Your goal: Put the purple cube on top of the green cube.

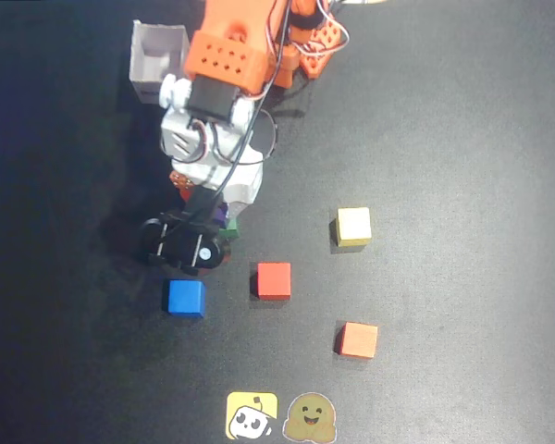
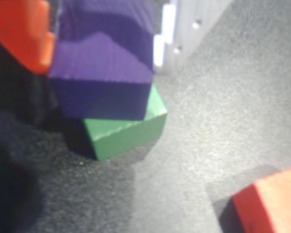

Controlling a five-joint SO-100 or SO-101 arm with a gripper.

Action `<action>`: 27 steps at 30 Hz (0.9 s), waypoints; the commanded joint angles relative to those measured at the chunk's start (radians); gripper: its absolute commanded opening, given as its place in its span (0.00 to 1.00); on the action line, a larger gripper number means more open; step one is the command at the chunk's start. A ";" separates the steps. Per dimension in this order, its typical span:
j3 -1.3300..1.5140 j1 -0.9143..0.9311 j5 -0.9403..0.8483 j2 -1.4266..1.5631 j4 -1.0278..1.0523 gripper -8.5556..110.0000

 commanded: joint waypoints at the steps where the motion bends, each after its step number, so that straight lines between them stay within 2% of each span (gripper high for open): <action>1: 0.003 -0.011 0.008 0.032 -0.014 0.20; 24: -0.029 -0.035 0.008 0.141 0.009 0.21; 27: -0.031 -0.058 -0.003 0.198 0.028 0.14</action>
